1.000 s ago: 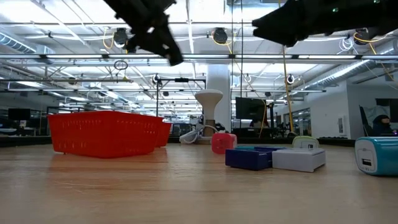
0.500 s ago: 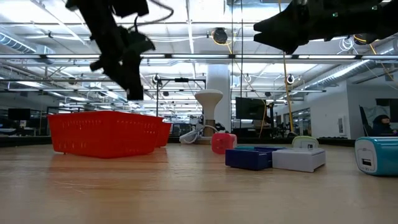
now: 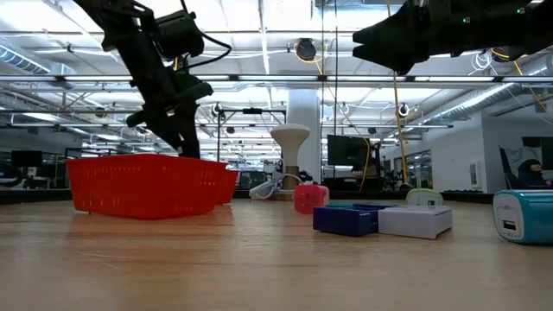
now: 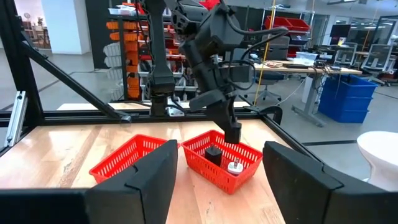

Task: Pick & Place Office items
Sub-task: Put the black charger adapter into the top red basket

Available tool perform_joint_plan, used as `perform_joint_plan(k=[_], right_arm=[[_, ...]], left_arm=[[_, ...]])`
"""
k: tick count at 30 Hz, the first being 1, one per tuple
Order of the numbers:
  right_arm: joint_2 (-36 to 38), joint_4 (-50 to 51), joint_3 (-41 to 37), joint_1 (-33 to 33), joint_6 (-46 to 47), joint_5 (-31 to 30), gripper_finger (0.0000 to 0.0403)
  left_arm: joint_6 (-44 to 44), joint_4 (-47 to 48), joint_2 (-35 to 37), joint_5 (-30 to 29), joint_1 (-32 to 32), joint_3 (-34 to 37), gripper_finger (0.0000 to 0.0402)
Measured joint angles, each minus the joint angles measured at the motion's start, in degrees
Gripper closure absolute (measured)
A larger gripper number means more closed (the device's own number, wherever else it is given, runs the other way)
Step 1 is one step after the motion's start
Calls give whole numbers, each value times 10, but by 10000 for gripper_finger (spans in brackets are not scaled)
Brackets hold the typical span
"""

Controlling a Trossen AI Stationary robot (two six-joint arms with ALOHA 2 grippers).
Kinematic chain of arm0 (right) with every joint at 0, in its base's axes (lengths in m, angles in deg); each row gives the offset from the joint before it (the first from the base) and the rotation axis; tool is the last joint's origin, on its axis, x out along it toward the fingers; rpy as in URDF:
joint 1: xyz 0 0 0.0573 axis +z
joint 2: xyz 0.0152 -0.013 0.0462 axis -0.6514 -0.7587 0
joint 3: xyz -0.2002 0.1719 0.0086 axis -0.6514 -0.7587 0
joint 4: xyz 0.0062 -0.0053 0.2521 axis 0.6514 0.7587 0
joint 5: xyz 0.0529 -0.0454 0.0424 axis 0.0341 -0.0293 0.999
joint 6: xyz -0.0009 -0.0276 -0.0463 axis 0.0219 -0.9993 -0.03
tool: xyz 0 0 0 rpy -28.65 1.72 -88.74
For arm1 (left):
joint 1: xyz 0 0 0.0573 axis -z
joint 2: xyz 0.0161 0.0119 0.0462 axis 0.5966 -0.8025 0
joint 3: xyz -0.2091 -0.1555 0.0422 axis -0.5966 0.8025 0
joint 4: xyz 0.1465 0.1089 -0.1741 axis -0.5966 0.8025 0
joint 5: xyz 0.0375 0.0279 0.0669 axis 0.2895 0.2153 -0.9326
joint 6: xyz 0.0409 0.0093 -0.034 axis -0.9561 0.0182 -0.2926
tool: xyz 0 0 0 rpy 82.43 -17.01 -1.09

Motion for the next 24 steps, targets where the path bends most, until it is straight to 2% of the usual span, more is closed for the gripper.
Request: perform_joint_plan(k=[11, 24], right_arm=[[0, 0, 0, -2, -4, 0, 179], [0, 3, 0, -2, -2, 0, 179]], left_arm=[[1, -3, -1, -10, 7, 0, 257], [17, -41, -92, -16, 13, 0, 257]])
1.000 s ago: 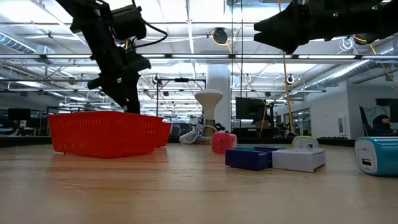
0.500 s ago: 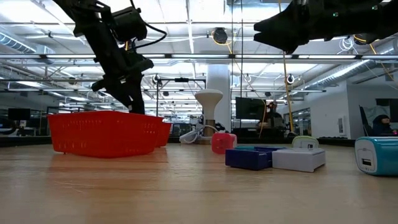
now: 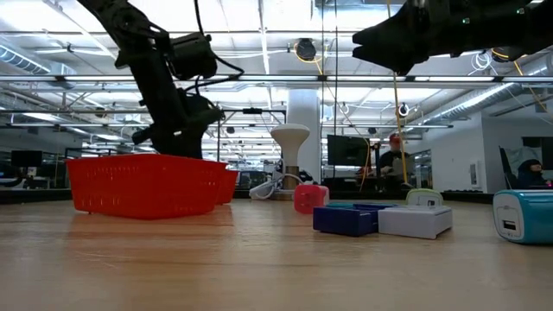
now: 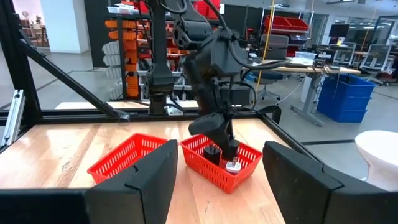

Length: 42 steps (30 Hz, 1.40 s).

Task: Pick & Place Office items
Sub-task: Put the black charger adapter into the top red basket

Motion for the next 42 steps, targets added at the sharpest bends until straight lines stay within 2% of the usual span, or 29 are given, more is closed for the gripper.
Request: perform_joint_plan(k=[18, 29, 42], right_arm=[[0, 2, 0, 0, -3, 0, 179], [0, 4, 0, 0, -4, 0, 179], [0, 5, 0, 0, -2, -1, 179]], left_arm=[[5, 14, 3, -24, 0, 0, 257], [7, 15, 2, -20, 0, 0, 257], [18, -35, -56, -13, 17, 0, 257]])
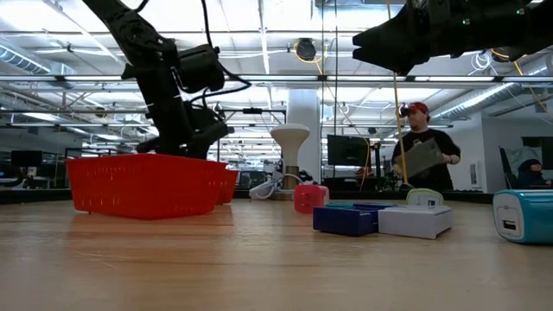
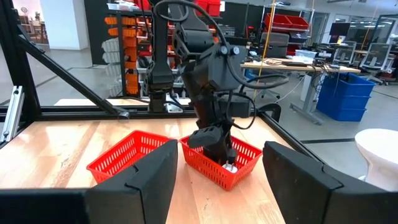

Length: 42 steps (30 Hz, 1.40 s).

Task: Pick & Place Office items
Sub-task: Put the black charger adapter into the top red basket, then put the pink charger adapter into the top red basket

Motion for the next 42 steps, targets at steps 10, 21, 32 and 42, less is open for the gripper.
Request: perform_joint_plan(k=[10, 21, 32, 42], right_arm=[[0, 0, 0, 0, -1, 0, 179], [0, 1, 0, 0, -2, -1, 179], [0, 7, 0, 0, -2, -1, 179], [-13, 75, 0, 44, 40, 25, 179]], left_arm=[[2, -24, -28, 8, 0, -1, 246], [-43, -24, -8, 76, -9, 0, 117], [-77, -26, 109, 78, -25, 0, 74], [-171, -70, 281, -32, 72, 6, 83]])
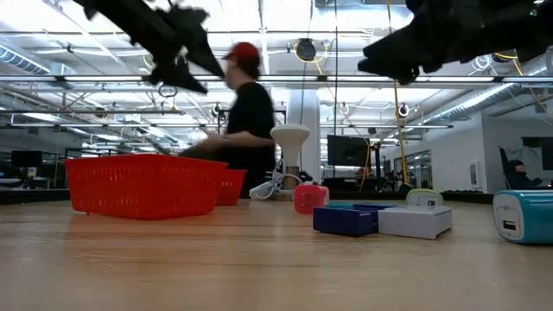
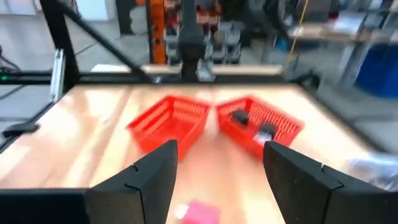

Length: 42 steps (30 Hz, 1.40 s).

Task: Pick & Place Office items
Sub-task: Put the pink charger adapter into the top red basket

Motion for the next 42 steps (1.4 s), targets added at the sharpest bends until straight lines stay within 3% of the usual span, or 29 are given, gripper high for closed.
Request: perform_joint_plan(k=[6, 10, 14, 21, 29, 34, 42], right_arm=[[-111, 7, 5, 43, 78, -43, 179], [-217, 8, 27, 42, 18, -38, 179], [-287, 20, 66, 4, -42, 27, 179], [-354, 121, 173, -56, -145, 130, 179], [-428, 152, 240, -88, -276, 169, 179], [-458, 167, 257, -102, -277, 211, 179], [-448, 197, 254, -100, -220, 214, 179]], left_arm=[[-69, -139, 64, -34, 76, 71, 93], [-81, -215, 84, -11, 96, 119, 95], [-64, -227, 94, -12, 100, 135, 88], [-57, -230, 94, -16, 95, 135, 75], [-53, -225, 94, -16, 89, 135, 83], [-53, -219, 94, -16, 88, 135, 93], [-53, -210, 94, -16, 78, 135, 94]])
